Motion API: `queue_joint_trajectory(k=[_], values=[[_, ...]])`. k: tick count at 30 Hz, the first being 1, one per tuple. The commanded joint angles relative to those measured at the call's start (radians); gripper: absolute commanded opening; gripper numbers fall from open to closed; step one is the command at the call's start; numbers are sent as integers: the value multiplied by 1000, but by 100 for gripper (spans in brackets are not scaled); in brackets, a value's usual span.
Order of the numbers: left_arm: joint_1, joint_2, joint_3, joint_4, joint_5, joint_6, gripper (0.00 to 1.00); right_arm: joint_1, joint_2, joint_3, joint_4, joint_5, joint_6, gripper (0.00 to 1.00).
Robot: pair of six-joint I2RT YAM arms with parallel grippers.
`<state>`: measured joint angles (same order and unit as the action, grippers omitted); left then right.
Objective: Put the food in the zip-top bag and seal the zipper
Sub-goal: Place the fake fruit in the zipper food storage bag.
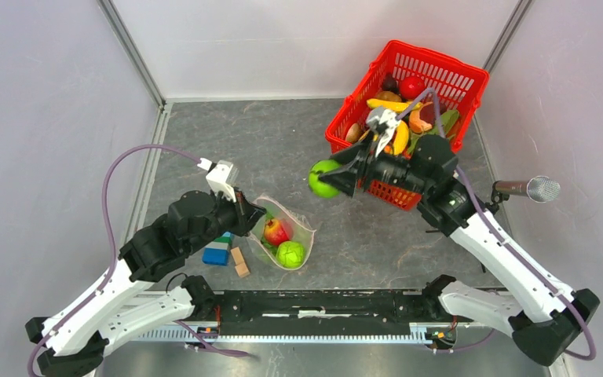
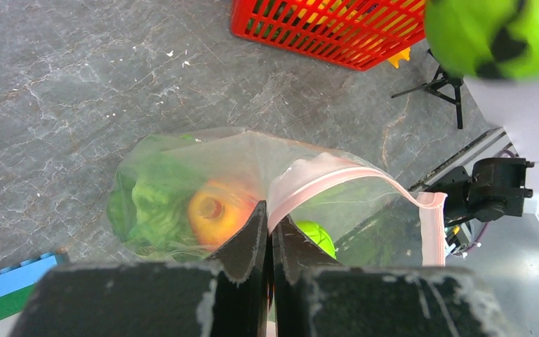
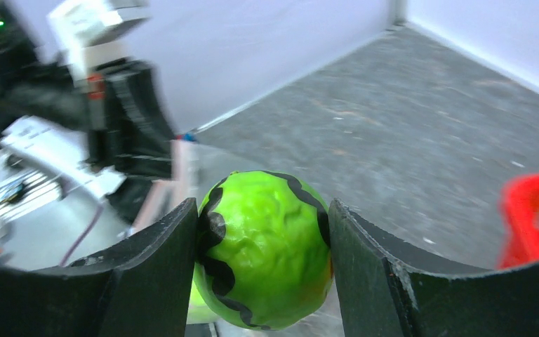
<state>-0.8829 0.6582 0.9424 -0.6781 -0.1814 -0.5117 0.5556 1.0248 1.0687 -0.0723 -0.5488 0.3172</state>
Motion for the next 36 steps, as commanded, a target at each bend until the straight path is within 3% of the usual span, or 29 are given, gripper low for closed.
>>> queue_joint_trajectory(k=[1, 7, 12, 19, 20, 23, 30, 34, 36], values=[[1, 26, 37, 27, -8, -45, 8, 171, -28, -3, 114, 24, 5, 46], [1, 46, 70, 19, -4, -65, 7, 444, 63, 57, 49, 158, -104, 46], [1, 44, 106, -5, 1, -70, 6, 582, 153, 105, -45, 373, -201, 46], [1, 19, 161, -36, 34, -69, 7, 610, 188, 105, -55, 694, -291, 53], [1, 14, 168, -38, 37, -69, 7, 611, 188, 108, -49, 695, -299, 55], [0, 5, 185, -48, 44, -66, 7, 610, 205, 131, -34, 619, -309, 75], [1, 4, 167, -49, 21, -68, 7, 610, 188, 123, 49, 462, -284, 82], [1, -8, 151, -48, -6, -72, 7, 610, 87, 67, 65, 533, -281, 82], [2, -14, 145, -45, -17, -72, 7, 611, 41, 28, 65, 706, -282, 84]])
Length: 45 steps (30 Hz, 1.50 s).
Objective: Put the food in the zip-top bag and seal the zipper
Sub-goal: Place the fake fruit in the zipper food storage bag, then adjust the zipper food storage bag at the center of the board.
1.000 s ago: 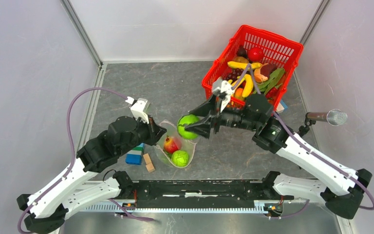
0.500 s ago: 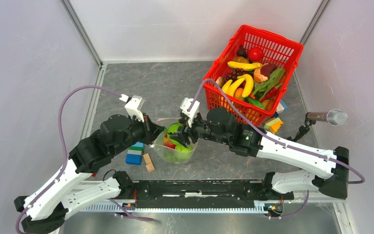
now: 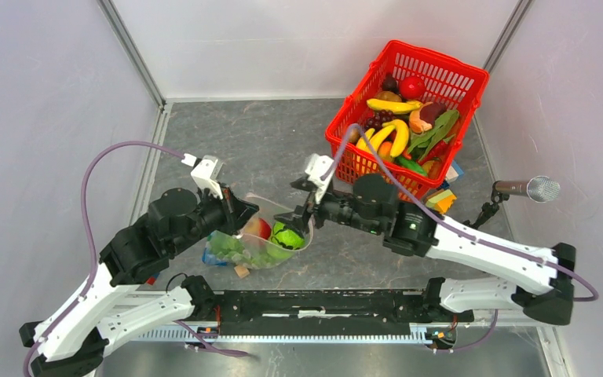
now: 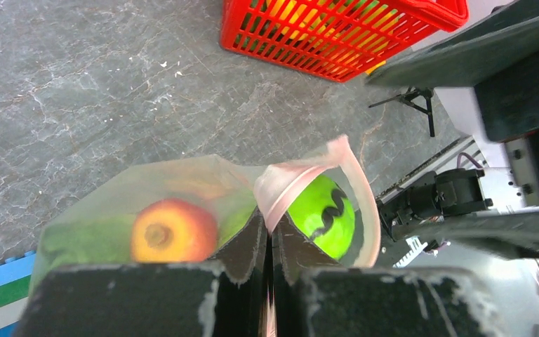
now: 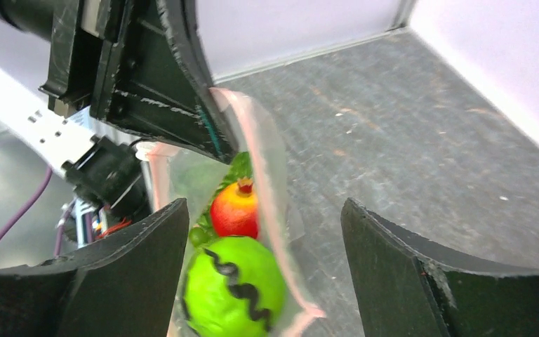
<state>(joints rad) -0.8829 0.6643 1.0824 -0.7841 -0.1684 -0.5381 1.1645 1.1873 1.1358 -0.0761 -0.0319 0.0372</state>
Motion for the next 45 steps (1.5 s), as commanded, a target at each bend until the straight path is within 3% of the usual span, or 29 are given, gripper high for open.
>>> queue_joint_trajectory(k=[1, 4, 6, 12, 17, 24, 30, 35, 40, 43, 45], values=[[1, -20, 4, 64, -33, -45, 7, 0, -132, -48, 47, 254, -3, 84], [2, -16, 5, 66, -34, -40, 7, -6, -119, -44, -74, 349, 20, 83], [1, -16, 2, 66, -36, -41, 7, -8, -115, -60, -110, 325, 56, 83], [1, -13, -3, 68, -34, -37, 8, -7, -176, -184, -34, 109, 149, 82], [1, -10, -12, 79, -29, -41, 7, -8, -201, -216, -30, 35, 194, 81], [1, -5, -13, 85, -22, -43, 7, -8, -248, -254, 113, -109, 256, 84], [1, -4, -16, 87, -21, -42, 8, -6, -163, -224, 21, -62, 266, 80], [1, -6, -19, 88, -17, -40, 7, -5, -135, -217, -5, -73, 255, 68], [1, -5, -17, 83, -29, -32, 7, -6, -143, -204, -35, -30, 238, 41], [1, -5, -12, 72, -36, -23, 8, -6, -148, -170, -60, 21, 213, 20], [0, -2, -3, 61, -35, -11, 8, -6, -152, -133, -82, 89, 195, 14]])
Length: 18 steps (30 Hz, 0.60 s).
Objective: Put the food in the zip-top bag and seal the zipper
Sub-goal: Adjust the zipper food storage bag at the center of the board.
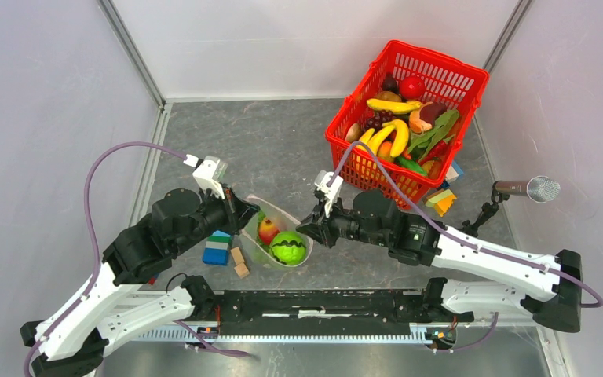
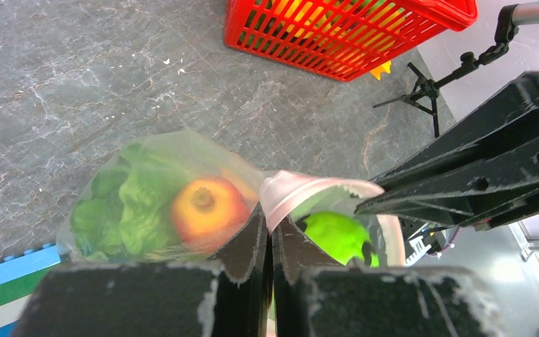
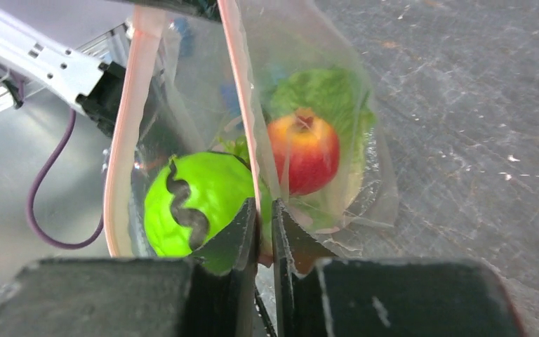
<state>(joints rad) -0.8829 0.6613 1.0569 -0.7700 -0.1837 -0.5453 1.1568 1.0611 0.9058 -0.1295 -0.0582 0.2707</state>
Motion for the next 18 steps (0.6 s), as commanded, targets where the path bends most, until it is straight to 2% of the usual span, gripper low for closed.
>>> queue_joint_trajectory(k=[1, 4, 12, 15, 18], values=[[1, 2, 29, 41, -15, 4, 8, 1, -26, 120, -48, 171, -45, 8], [0, 17, 66, 1, 24, 48, 9, 1, -33, 205, -80, 311, -88, 0], [0, 111, 162, -128, 173, 114, 10, 1, 74, 411, -138, 322, -198, 0], [1, 134, 165, -136, 218, 118, 9, 1, 186, 535, -279, 391, -222, 0], [1, 138, 176, -140, 227, 114, 9, 1, 244, 582, -349, 473, -230, 0]])
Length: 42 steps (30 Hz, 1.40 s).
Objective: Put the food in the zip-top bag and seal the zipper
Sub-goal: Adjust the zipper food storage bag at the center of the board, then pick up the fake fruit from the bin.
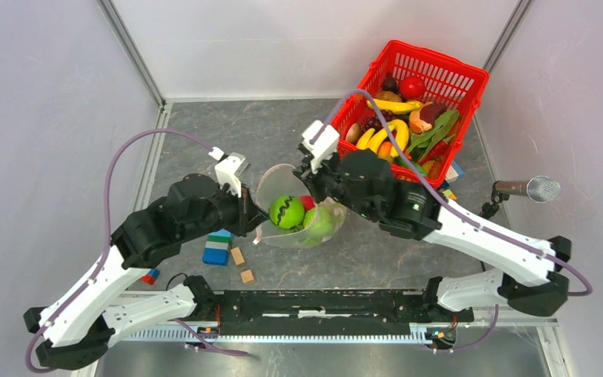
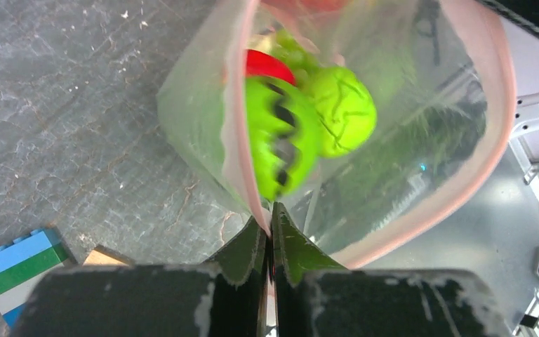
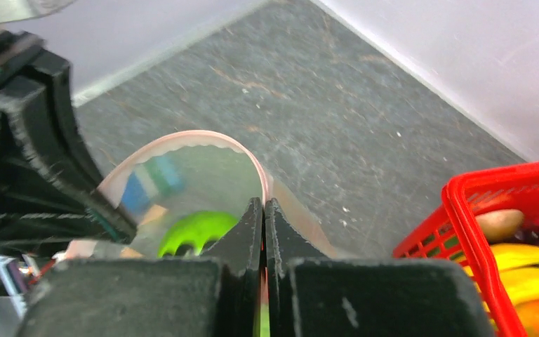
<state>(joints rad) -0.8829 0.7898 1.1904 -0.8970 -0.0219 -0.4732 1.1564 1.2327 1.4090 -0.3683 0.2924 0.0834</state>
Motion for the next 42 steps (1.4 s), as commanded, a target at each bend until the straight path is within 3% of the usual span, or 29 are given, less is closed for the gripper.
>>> queue_joint_trajectory(k=[1, 6, 13, 14, 18, 20, 25, 34, 37, 42], values=[[1, 9, 49, -19, 67, 44, 9, 2, 72, 74, -104, 131, -46, 0], [1, 25, 119, -96, 56, 51, 9, -32, 43, 22, -44, 128, -47, 0], [1, 8, 110, -118, -28, 46, 5, -63, 23, -55, 47, -43, -56, 0], [1, 7, 100, -109, -26, 43, 4, -67, 21, -64, 60, -63, -56, 3], [1, -5, 44, -32, -44, 18, 2, -82, 27, -43, 53, -77, -68, 29], [1, -29, -3, 27, -68, -3, 2, -91, 21, -24, 40, -65, -75, 47], [1, -42, -43, 61, -116, -26, 2, -117, -16, 2, 24, -36, -113, 74], [1, -27, -49, 74, -120, -21, 2, -283, -72, 10, 24, 119, -133, 77], [1, -31, -57, 85, -110, -18, 2, -401, -45, -7, 6, 204, -140, 80], [1, -43, -71, 92, -95, -12, 2, -645, 84, 20, -121, 201, -85, 85]])
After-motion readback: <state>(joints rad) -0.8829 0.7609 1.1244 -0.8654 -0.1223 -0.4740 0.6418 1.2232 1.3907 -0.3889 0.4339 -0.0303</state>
